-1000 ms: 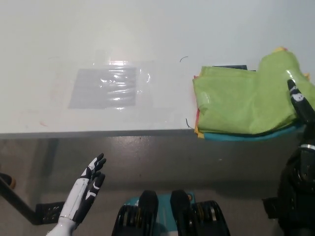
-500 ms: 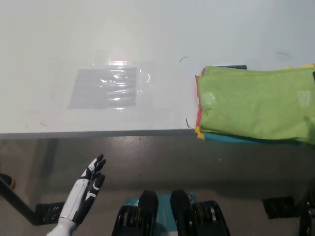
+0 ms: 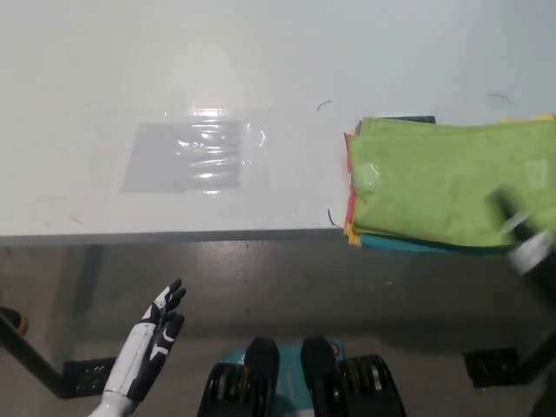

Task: A stack of folded microfibre clothes with a single fold is kept infront of the robot. the robot uses its right hand to grab one end of the clothes and pulla it away from the other end to unfold

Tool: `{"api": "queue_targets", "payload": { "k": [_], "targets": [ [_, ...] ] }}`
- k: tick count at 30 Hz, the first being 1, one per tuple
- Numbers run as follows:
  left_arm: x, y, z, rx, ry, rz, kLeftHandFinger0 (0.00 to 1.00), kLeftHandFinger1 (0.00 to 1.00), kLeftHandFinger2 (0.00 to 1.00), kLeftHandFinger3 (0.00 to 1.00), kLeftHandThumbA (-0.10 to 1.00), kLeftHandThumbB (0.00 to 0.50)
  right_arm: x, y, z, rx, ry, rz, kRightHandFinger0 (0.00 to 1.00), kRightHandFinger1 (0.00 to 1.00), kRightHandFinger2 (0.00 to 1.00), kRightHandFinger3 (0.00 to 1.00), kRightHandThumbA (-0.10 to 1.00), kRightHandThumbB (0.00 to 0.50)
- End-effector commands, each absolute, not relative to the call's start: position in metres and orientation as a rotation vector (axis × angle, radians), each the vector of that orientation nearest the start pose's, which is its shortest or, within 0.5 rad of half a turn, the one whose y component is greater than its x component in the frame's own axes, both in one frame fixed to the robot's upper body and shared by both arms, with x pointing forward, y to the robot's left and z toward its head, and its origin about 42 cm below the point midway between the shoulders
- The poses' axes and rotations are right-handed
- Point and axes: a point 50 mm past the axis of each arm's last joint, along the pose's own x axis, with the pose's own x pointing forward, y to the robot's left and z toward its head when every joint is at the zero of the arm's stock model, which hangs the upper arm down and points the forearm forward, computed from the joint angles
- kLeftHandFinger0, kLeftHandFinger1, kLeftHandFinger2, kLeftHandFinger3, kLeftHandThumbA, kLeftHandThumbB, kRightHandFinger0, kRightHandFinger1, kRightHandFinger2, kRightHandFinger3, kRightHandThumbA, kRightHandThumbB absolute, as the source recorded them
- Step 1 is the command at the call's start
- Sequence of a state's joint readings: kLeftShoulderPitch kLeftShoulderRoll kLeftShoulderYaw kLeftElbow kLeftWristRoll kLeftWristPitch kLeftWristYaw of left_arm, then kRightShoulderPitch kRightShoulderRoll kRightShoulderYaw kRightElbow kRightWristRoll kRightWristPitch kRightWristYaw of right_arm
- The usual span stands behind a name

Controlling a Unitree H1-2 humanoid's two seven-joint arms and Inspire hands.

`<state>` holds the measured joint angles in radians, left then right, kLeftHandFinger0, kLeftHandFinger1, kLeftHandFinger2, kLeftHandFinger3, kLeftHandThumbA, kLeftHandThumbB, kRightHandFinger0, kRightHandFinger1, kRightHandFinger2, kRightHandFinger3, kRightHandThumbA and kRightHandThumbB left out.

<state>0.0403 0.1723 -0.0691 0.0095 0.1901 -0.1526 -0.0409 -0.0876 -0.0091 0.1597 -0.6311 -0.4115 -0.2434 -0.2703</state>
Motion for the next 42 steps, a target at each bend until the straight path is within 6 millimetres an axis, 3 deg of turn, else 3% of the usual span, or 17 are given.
{"api": "queue_targets", "payload": {
  "k": [1,2,4,6,8,9,10,16,23,26,34,42],
  "targets": [
    [0.270,0.255,0.102,0.381,-0.145,-0.144,1.00,1.00,1.00,1.00,1.00,0.312,0.203,-0.143,0.264,-0.222,-1.034,0.113,1.00,1.00,1.00,1.00,1.00,0.316],
    [0.270,0.255,0.102,0.379,-0.144,-0.143,1.00,1.00,1.00,1.00,1.00,0.313,0.203,-0.143,0.259,-0.224,-1.015,0.126,1.00,1.00,1.00,1.00,1.00,0.315],
    [0.271,0.255,0.102,0.367,-0.148,-0.146,1.00,1.00,1.00,1.00,1.00,0.320,0.206,-0.144,0.229,-0.180,-0.867,0.197,1.00,1.00,1.00,1.00,1.00,0.333],
    [0.271,0.255,0.102,0.370,-0.150,-0.149,1.00,1.00,1.00,1.00,1.00,0.319,0.210,-0.144,0.212,-0.196,-0.833,0.195,1.00,1.00,1.00,1.00,1.00,0.293],
    [0.272,0.255,0.103,0.365,-0.156,-0.155,1.00,1.00,1.00,1.00,1.00,0.326,0.217,-0.146,0.190,-0.205,-0.728,0.192,1.00,1.00,1.00,1.00,1.00,0.330],
    [0.272,0.255,0.103,0.364,-0.156,-0.157,1.00,1.00,1.00,1.00,1.00,0.328,0.219,-0.147,0.182,-0.202,-0.679,0.192,1.00,1.00,1.00,1.00,1.00,0.253],
    [0.272,0.255,0.103,0.366,-0.158,-0.157,1.00,1.00,1.00,1.00,1.00,0.335,0.225,-0.150,0.167,-0.208,-0.622,0.204,1.00,1.00,1.00,1.00,1.00,0.287],
    [0.273,0.254,0.103,0.359,-0.159,-0.158,1.00,1.00,1.00,1.00,1.00,0.344,0.251,-0.166,0.115,-0.247,-0.441,0.187,1.00,1.00,1.00,1.00,1.00,0.300],
    [0.275,0.252,0.103,0.355,-0.153,-0.164,1.00,1.00,1.00,1.00,1.00,0.349,0.267,-0.178,0.098,-0.277,-0.327,0.164,1.00,1.00,1.00,1.00,1.00,0.325],
    [0.279,0.252,0.106,0.360,-0.170,-0.161,1.00,1.00,1.00,1.00,1.00,0.344,0.274,-0.180,0.096,-0.280,-0.313,0.171,1.00,1.00,1.00,1.00,1.00,0.298],
    [0.276,0.251,0.105,0.351,-0.155,-0.163,1.00,1.00,1.00,1.00,1.00,0.358,0.272,-0.182,0.092,-0.277,-0.292,0.178,1.00,1.00,1.00,1.00,1.00,0.278],
    [0.275,0.252,0.104,0.356,-0.154,-0.156,1.00,1.00,1.00,1.00,1.00,0.342,0.273,-0.181,0.093,-0.294,-0.270,0.196,1.00,1.00,1.00,1.00,1.00,0.270]
  ]
}}
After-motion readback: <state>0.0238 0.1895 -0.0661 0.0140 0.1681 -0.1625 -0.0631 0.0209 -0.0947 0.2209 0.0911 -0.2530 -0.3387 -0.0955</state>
